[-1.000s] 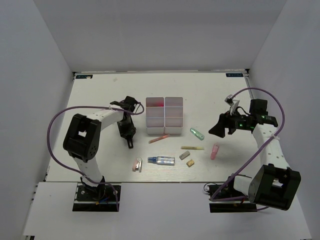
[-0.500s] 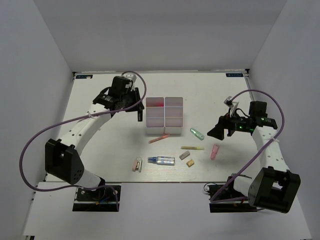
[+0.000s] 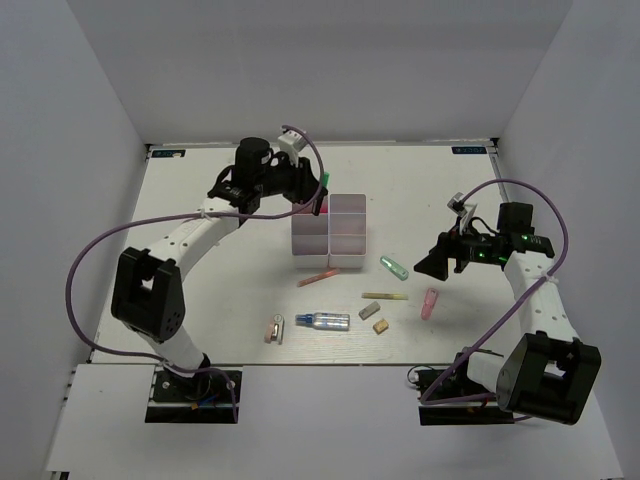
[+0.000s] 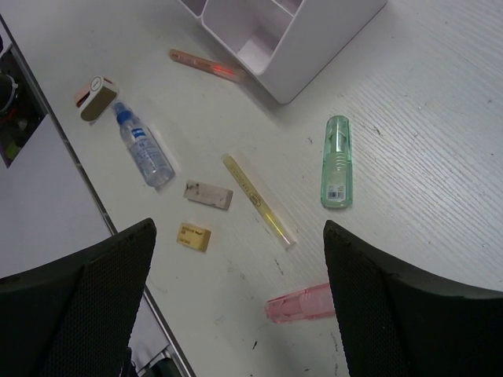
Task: Sort the stationery into containers
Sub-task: Place the pen in the storage box.
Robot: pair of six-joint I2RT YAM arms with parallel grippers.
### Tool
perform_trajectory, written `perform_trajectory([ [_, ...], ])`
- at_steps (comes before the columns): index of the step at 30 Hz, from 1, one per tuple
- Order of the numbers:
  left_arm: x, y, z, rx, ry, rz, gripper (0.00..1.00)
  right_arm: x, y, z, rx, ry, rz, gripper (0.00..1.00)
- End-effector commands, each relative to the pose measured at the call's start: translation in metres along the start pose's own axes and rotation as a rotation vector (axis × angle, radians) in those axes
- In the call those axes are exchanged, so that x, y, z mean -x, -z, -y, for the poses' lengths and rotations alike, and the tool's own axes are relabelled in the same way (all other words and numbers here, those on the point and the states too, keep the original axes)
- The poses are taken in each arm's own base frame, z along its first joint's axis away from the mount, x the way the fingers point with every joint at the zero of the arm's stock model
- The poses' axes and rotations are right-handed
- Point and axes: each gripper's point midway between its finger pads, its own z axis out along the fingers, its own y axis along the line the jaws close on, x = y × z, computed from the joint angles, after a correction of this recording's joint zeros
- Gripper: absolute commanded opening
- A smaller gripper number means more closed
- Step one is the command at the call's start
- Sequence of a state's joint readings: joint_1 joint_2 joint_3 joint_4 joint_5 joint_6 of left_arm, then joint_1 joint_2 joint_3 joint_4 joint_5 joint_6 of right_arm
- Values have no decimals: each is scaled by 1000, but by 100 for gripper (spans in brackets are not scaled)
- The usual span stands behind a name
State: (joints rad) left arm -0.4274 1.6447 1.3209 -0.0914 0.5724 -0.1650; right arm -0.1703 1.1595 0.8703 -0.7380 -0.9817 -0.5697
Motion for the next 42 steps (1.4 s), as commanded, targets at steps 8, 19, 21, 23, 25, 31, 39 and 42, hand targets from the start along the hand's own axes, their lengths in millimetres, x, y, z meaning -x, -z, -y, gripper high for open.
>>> perform_trajectory([
  [8,19,-10,-1,-105,-315,93,1,1,-1,-4,42,4,12,88],
  [19,0,-19,-20,-112,-440,64,1,-1,-2,-2,49,1,2,88],
  [21,-2,-21,-26,-104,-467,62,1,-3,-2,-1,51,-5,0,88],
  [23,-6,-24,-32,-87,-466,54,1,-3,-3,-1,52,-3,-3,88],
  [25,-9,-25,-36,-76,-476,52,1,-3,-3,-1,52,1,-3,88],
  [31,-21,-26,-48,-42,-514,15,1,-4,-3,-1,56,2,-5,88],
  [39,-38,-25,-50,-45,-499,-20,17,-4,-3,-3,65,1,-5,89],
  [42,-42,-24,-48,-42,-496,-28,26,-4,-2,-3,63,6,-3,89],
])
